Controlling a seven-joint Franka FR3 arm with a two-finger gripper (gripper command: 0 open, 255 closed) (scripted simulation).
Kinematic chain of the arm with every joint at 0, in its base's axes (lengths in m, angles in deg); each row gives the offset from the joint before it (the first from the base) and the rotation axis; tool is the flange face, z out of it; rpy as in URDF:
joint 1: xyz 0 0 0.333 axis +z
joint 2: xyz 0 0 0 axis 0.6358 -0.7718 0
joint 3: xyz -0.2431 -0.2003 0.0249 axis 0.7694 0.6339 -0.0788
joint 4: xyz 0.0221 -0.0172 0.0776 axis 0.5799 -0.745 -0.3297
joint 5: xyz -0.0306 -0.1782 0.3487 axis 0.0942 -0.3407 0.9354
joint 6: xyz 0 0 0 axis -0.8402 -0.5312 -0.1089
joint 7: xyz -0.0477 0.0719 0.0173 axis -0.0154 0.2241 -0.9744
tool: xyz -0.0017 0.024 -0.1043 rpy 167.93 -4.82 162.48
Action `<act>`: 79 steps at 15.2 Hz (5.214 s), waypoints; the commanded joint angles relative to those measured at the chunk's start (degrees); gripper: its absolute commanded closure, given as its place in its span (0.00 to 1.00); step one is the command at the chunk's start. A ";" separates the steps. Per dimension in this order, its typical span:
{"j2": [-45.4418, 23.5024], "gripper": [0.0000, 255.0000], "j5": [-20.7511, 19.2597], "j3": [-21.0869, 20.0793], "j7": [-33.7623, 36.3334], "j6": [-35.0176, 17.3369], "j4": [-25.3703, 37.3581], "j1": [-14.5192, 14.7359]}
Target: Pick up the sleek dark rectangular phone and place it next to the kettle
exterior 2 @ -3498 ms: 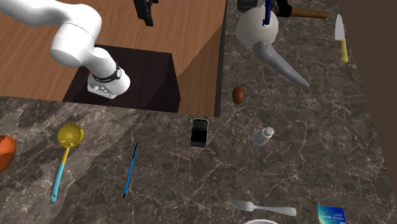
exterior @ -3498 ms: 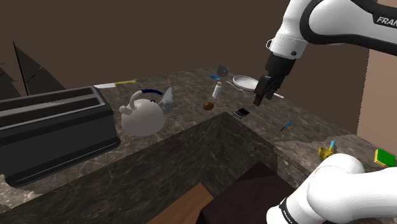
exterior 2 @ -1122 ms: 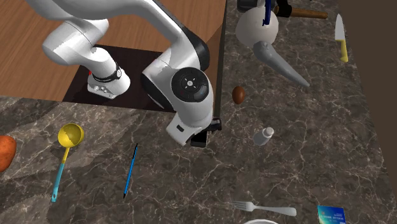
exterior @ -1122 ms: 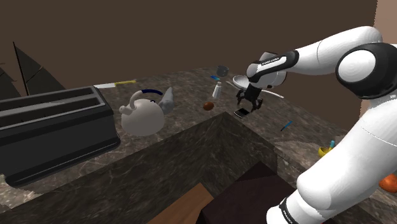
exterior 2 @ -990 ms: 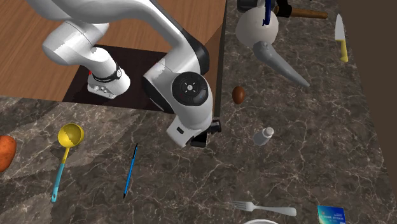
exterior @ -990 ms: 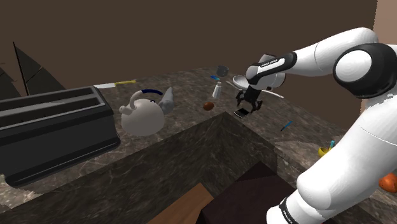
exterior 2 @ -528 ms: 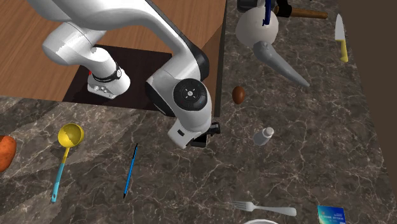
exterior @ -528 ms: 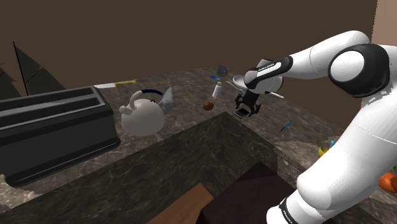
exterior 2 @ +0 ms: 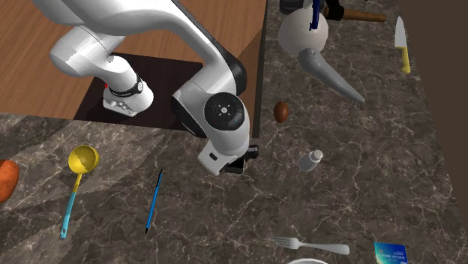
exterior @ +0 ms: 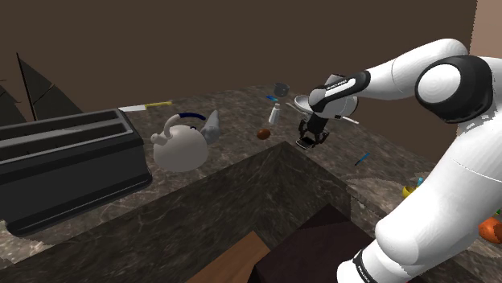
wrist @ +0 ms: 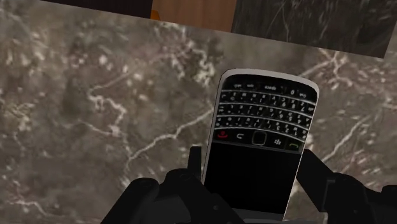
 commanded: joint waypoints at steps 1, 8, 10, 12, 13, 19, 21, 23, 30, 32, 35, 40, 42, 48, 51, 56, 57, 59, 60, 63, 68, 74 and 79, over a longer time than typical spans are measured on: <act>-0.07 1.00 0.01 -0.02 -0.01 -0.02 -0.02 0.01; 0.42 1.00 -0.14 0.01 0.13 0.65 0.17 0.03; 1.34 1.00 -0.42 0.06 0.38 2.08 0.70 0.06; 2.22 1.00 -0.68 0.10 0.62 3.52 1.29 0.08; 2.64 1.00 -0.81 0.12 0.74 4.25 1.60 0.08; 4.94 1.00 -1.46 0.19 1.36 8.62 3.71 0.11; 5.62 1.00 -1.65 0.20 1.55 10.08 4.52 0.12; 6.25 1.00 -1.82 0.21 1.73 11.56 5.37 0.12; 8.09 1.00 -2.30 0.21 2.27 16.74 8.75 0.13; 8.51 1.00 -2.41 0.21 2.40 18.23 9.83 0.13; 9.05 1.00 -2.55 0.20 2.59 20.47 11.54 0.13; 9.71 1.00 -2.73 0.20 2.87 24.23 14.65 0.13; 9.89 1.00 -2.79 0.19 2.97 25.74 15.98 0.13; 10.13 1.00 -2.89 0.20 3.23 30.31 20.33 0.13; 10.07 1.00 -2.91 0.20 3.34 32.63 22.70 0.12; 10.22 1.00 -2.96 -0.49 4.84 35.51 25.51 0.76; 10.56 1.00 -3.01 -1.22 6.21 35.36 25.10 1.41; 11.06 1.00 -3.05 -2.68 8.96 35.09 24.48 2.70; 11.22 1.00 -3.06 -3.41 10.33 34.97 24.27 3.33; 11.35 1.00 -3.07 -5.60 14.43 34.68 24.06 5.26; 10.41 1.00 -3.14 -9.21 21.24 34.42 25.07 8.46; 7.38 1.00 -3.63 -13.40 29.40 34.57 28.60 12.35; 3.24 1.00 -4.65 -16.61 36.16 35.25 33.62 15.78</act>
